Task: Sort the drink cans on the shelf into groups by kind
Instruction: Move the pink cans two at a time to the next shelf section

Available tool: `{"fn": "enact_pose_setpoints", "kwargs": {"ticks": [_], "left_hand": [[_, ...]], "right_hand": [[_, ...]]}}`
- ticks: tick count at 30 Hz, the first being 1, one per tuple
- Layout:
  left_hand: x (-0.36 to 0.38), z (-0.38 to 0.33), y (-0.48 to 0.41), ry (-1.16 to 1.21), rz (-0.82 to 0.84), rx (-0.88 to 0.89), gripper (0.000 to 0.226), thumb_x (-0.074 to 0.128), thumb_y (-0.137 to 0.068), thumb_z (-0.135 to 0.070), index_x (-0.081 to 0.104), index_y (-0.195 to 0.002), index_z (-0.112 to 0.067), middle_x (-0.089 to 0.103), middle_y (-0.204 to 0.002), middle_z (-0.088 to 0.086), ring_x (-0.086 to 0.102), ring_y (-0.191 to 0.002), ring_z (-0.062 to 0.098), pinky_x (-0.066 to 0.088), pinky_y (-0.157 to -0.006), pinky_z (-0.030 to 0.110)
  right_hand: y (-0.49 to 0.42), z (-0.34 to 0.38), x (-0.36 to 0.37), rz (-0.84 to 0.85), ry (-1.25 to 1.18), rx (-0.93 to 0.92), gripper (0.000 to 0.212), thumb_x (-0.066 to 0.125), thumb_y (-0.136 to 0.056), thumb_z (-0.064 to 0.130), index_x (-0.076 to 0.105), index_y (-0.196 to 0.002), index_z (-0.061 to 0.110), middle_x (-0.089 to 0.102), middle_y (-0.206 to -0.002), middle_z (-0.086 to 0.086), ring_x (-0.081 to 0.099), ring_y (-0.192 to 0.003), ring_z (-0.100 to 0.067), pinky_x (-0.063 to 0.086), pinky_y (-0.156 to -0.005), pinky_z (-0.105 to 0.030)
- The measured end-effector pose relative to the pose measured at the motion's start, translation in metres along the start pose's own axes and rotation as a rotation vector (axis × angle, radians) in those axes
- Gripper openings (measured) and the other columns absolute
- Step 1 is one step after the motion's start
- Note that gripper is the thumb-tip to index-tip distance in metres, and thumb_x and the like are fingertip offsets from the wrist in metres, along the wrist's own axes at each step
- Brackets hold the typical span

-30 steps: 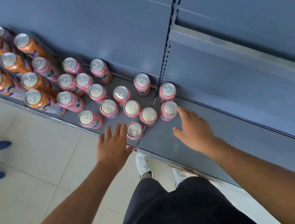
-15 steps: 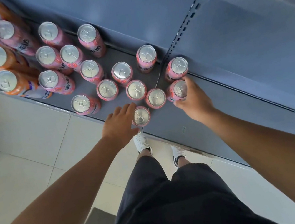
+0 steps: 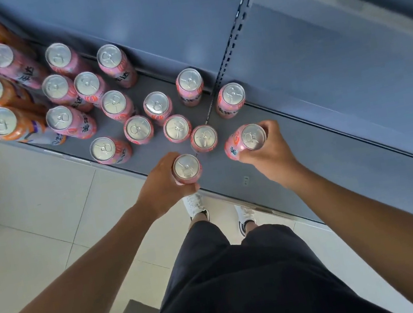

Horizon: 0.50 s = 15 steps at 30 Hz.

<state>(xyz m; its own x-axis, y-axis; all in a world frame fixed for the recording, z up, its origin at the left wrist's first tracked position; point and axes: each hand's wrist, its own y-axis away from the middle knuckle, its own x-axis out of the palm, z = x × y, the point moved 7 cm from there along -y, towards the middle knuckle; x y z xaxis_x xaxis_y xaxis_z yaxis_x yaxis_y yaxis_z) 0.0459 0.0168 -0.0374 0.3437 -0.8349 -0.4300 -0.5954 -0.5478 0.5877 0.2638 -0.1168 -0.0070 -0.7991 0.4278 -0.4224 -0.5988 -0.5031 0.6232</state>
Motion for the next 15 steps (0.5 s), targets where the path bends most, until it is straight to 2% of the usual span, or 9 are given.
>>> {"fn": "enact_pose_setpoints", "kwargs": {"ticks": [3, 6, 8, 10, 12, 13, 15], "left_hand": [[-0.001, -0.015, 0.016, 0.191, 0.002, -0.081, 0.067, 0.091, -0.066, -0.029, 0.055, -0.123, -0.031, 0.066, -0.112, -0.013, 0.062, -0.104, 0.008, 0.049, -0.091, 0.028], [0.004, -0.042, 0.03, 0.39, 0.052, -0.124, 0.06, 0.086, -0.068, -0.03, 0.061, -0.122, -0.025, 0.071, -0.111, -0.006, 0.066, -0.104, 0.015, 0.053, -0.092, 0.035], [0.01, -0.061, 0.043, 0.531, 0.045, -0.141, 0.053, 0.079, -0.073, -0.03, 0.061, -0.122, -0.022, 0.072, -0.111, -0.001, 0.067, -0.106, 0.02, 0.055, -0.089, 0.035], [0.02, -0.076, 0.055, 0.673, 0.042, -0.179, 0.051, 0.071, -0.078, -0.032, 0.059, -0.125, -0.017, 0.072, -0.113, 0.003, 0.068, -0.108, 0.025, 0.056, -0.089, 0.037], [0.033, -0.091, 0.066, 0.828, 0.054, -0.215, 0.057, 0.065, -0.079, -0.039, 0.057, -0.129, -0.013, 0.072, -0.117, 0.008, 0.068, -0.108, 0.028, 0.055, -0.094, 0.046], [0.04, -0.101, 0.072, 0.907, 0.059, -0.225, 0.056, 0.066, -0.08, -0.039, 0.057, -0.129, -0.013, 0.072, -0.116, 0.009, 0.069, -0.106, 0.027, 0.055, -0.093, 0.047], [0.052, -0.123, 0.085, 1.012, 0.055, -0.221, 0.051, 0.07, -0.08, -0.036, 0.059, -0.125, -0.014, 0.073, -0.11, 0.007, 0.072, -0.096, 0.021, 0.059, -0.083, 0.041]], "right_hand": [[0.012, 0.005, -0.014, 0.013, -0.135, 0.023, 0.05, 0.082, -0.073, 0.016, 0.048, -0.11, 0.022, 0.061, -0.1, 0.008, 0.063, -0.088, -0.007, 0.05, -0.069, -0.022], [0.024, 0.009, -0.027, 0.077, -0.319, 0.045, 0.034, 0.078, -0.081, 0.016, 0.053, -0.103, 0.022, 0.066, -0.101, 0.002, 0.069, -0.089, -0.013, 0.059, -0.075, -0.034], [0.033, 0.009, -0.035, 0.121, -0.436, 0.058, 0.027, 0.074, -0.085, 0.021, 0.055, -0.104, 0.02, 0.069, -0.101, -0.004, 0.071, -0.085, -0.016, 0.06, -0.073, -0.037], [0.043, 0.008, -0.04, 0.182, -0.545, 0.078, 0.035, 0.071, -0.08, 0.035, 0.057, -0.11, 0.022, 0.072, -0.102, -0.006, 0.072, -0.089, -0.02, 0.059, -0.077, -0.043], [0.053, 0.006, -0.046, 0.261, -0.657, 0.1, 0.046, 0.066, -0.077, 0.043, 0.059, -0.119, 0.024, 0.073, -0.108, -0.006, 0.071, -0.1, -0.024, 0.056, -0.086, -0.049], [0.059, 0.006, -0.05, 0.291, -0.689, 0.093, 0.044, 0.066, -0.081, 0.041, 0.059, -0.121, 0.025, 0.073, -0.109, -0.005, 0.07, -0.102, -0.024, 0.055, -0.089, -0.049], [0.07, 0.005, -0.062, 0.315, -0.676, 0.05, 0.034, 0.068, -0.09, 0.028, 0.057, -0.122, 0.024, 0.072, -0.109, -0.003, 0.07, -0.099, -0.02, 0.055, -0.092, -0.047]]}}
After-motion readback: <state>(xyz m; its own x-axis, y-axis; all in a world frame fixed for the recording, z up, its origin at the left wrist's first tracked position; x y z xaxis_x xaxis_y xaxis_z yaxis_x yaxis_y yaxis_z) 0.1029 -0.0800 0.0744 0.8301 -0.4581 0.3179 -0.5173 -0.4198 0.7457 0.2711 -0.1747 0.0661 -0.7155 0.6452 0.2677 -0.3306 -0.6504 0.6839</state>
